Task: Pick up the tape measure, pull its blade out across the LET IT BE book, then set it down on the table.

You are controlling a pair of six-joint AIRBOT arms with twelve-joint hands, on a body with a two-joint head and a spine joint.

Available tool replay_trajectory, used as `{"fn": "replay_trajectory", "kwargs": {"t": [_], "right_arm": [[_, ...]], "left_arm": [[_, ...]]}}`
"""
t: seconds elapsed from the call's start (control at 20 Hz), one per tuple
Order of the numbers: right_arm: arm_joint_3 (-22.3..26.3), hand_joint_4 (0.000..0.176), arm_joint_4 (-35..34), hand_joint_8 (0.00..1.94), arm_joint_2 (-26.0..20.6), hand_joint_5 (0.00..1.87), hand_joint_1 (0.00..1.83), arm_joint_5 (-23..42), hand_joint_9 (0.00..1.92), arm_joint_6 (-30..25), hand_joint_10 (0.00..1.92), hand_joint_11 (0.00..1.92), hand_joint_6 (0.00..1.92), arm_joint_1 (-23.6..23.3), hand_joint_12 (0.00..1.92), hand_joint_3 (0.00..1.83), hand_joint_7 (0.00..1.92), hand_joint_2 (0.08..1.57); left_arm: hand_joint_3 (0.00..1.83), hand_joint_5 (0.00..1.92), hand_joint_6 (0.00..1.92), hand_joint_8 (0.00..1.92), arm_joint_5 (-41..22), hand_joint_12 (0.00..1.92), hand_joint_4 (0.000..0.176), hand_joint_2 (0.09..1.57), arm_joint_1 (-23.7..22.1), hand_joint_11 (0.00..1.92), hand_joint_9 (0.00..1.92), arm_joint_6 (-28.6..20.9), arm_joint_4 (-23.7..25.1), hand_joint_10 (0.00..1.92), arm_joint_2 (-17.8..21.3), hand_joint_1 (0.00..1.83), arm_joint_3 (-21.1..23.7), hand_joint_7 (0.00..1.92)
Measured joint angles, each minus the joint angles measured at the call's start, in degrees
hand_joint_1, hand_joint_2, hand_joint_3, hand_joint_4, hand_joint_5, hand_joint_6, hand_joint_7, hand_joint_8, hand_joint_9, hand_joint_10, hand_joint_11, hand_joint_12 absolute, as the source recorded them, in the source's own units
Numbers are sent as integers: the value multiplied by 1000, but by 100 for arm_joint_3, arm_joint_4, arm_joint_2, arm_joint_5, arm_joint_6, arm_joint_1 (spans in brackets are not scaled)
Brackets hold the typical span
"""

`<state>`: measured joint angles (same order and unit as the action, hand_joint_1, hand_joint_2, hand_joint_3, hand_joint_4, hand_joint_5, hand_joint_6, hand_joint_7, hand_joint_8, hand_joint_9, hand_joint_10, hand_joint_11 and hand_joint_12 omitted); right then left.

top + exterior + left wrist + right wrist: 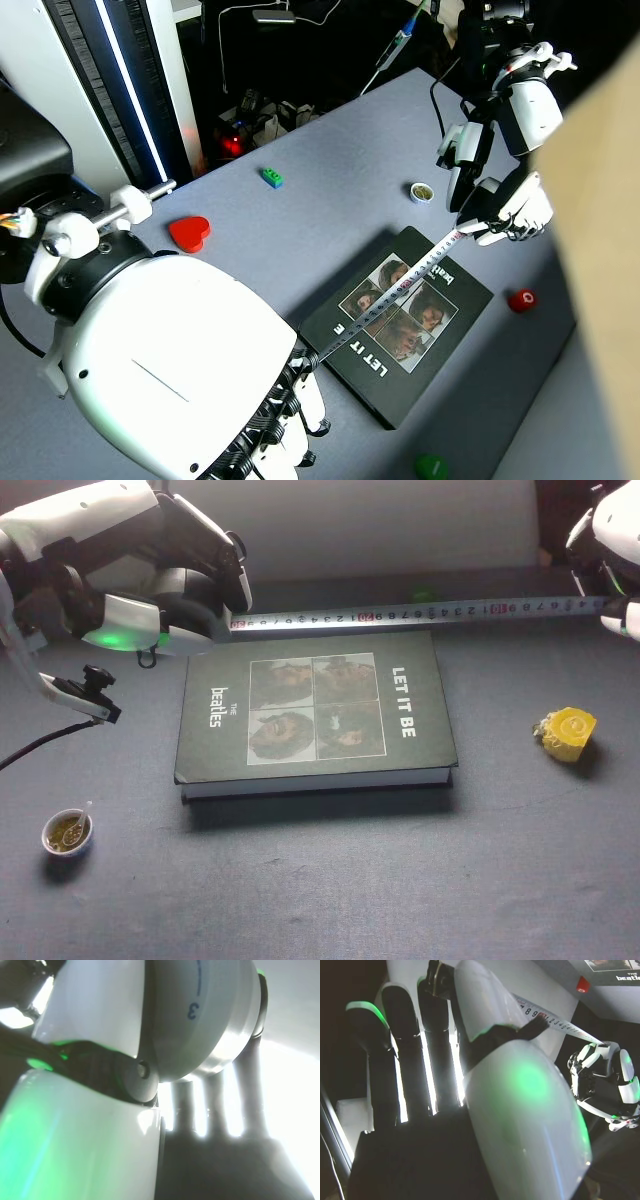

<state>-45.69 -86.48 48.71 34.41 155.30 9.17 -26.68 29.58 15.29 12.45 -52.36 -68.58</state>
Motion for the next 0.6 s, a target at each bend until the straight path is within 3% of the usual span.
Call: {"fn": "replay_trajectory", "kwargs": {"t": [0.25, 0.35, 0.6], "right_arm": [[0, 1, 2, 1298, -55, 738, 1163, 0, 665, -9, 1345, 597, 1322, -2, 1699, 1, 841, 1221], [0, 19, 0, 1300, -72, 788, 1165, -20, 665, -13, 1343, 636, 1274, -2, 1691, 0, 828, 1212], [0, 0, -2, 1313, -136, 773, 1169, -9, 665, -13, 1343, 629, 1259, -7, 1684, 0, 843, 1212]], "left_arm": [[0, 1034, 725, 740, -37, 1447, 0, 1070, 13, 903, 989, 2, 2, 1026, 0, 1494, 0, 1042], [0, 1049, 690, 772, -33, 1435, 0, 1068, 17, 911, 987, 0, 9, 1016, 0, 1494, 0, 1037], [0, 1044, 644, 808, -37, 1436, 0, 1069, 17, 913, 985, 2, 7, 1020, 0, 1495, 2, 1038]]}}
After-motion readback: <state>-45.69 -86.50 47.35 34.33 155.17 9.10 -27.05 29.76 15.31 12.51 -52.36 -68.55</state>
